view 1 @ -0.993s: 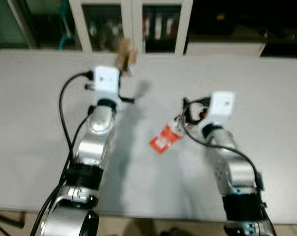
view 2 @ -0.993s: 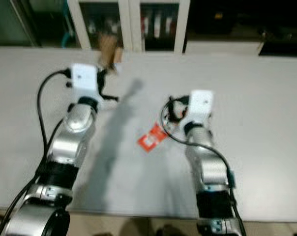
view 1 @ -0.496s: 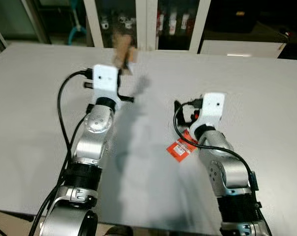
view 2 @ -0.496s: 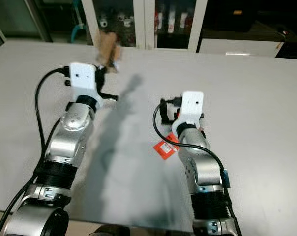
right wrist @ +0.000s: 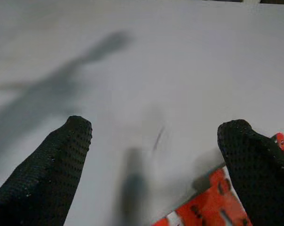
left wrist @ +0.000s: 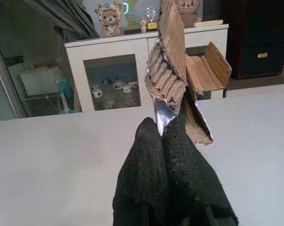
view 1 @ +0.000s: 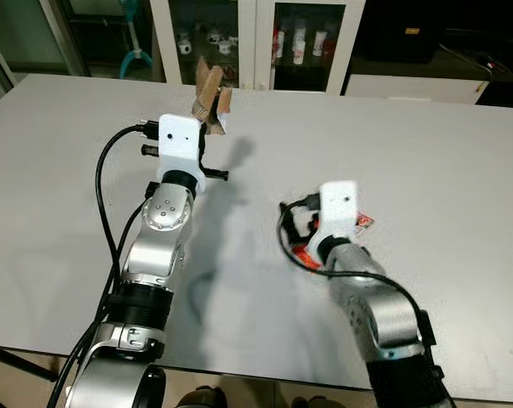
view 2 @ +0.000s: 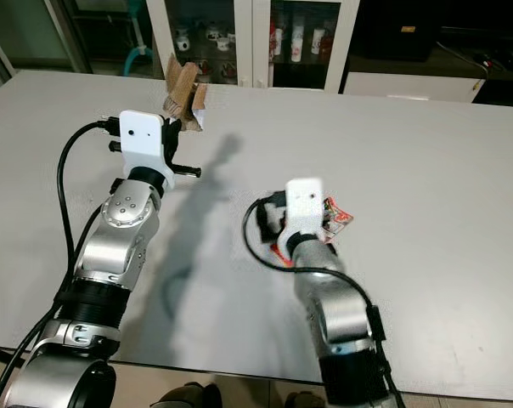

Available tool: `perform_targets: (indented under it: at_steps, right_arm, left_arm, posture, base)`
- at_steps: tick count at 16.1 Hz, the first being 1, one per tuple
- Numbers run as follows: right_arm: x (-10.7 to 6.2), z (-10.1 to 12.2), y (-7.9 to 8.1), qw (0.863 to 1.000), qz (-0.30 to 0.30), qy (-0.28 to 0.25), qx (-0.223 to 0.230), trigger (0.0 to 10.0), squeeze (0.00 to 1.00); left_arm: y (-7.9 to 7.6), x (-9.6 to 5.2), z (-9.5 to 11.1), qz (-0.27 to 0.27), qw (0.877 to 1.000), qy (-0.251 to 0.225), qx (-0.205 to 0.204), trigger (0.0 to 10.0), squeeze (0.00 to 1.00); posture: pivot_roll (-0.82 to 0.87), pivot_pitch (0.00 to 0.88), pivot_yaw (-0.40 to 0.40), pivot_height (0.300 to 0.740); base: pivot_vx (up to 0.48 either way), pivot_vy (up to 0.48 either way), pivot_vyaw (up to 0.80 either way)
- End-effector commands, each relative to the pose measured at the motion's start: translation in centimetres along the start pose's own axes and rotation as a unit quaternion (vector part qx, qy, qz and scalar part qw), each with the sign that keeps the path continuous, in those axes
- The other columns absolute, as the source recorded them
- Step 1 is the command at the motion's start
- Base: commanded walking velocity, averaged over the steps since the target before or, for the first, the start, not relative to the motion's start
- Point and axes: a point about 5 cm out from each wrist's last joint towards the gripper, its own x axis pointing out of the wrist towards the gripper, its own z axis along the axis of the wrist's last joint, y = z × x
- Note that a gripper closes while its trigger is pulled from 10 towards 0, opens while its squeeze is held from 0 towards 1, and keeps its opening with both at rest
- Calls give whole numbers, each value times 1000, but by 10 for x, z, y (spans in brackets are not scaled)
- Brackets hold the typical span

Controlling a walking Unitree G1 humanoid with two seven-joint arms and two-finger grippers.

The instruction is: Picking trash to rubbish bin

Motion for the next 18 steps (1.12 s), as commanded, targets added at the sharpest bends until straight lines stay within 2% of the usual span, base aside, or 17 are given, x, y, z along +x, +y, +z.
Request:
perform_targets:
  at_steps: [1, 2, 5, 8, 11, 14, 15, 16, 18]
  right_arm:
    - [-4, 0, -3, 1000, -10, 3, -4, 10000, 0]
    - [-5, 0, -5, 1000, -19, 7, 0, 10000, 1000]
    - [-10, 2, -15, 999, -48, 15, -6, 10000, 1000]
    - [-20, 9, -30, 993, -104, 18, -46, 10000, 1000]
    - [-27, 6, -36, 991, -119, 33, -45, 10000, 1000]
    - [-30, -3, -34, 991, -115, 53, -33, 10000, 1000]
    - [-30, -6, -31, 992, -104, 65, -38, 10000, 608]
    - [-30, -7, -30, 992, -96, 70, -37, 10000, 0]
    - [-30, -15, -26, 992, -89, 88, -18, 10000, 0]
  left_arm:
    - [-3, -1, 2, -10, 1000, -3, 5, 10000, 0]
    - [-3, -1, 1, -11, 1000, -2, 5, 10000, 0]
    - [-4, -1, 1, -15, 1000, -1, 6, 10000, 0]
    - [-6, 1, 1, -22, 1000, 1, 6, 10000, 0]
    - [-8, 2, 2, -28, 1000, 2, 7, 10000, 0]
    - [-10, 3, 2, -34, 999, 3, 7, 10000, 0]
    - [-11, 3, 2, -36, 999, 3, 7, 10000, 0]
    - [-11, 3, 2, -36, 999, 3, 8, 10000, 0]
    - [-13, 2, 1, -39, 999, 4, 6, 10000, 0]
  posture:
    - [-102, 127, 9, 740]
    - [-104, 123, 10, 740]
    - [-108, 121, 16, 740]
    - [-122, 127, 29, 740]
    - [-131, 131, 37, 740]
    - [-130, 134, 41, 740]
    - [-130, 137, 40, 740]
    - [-130, 137, 40, 740]
    - [-128, 136, 31, 740]
  base:
    - [0, 0, 0]
    - [0, 0, 0]
    - [0, 0, 0]
    - [0, 0, 0]
    - [0, 0, 0]
    - [0, 0, 0]
    - [0, 0, 0]
    - [0, 0, 0]
    - [0, 0, 0]
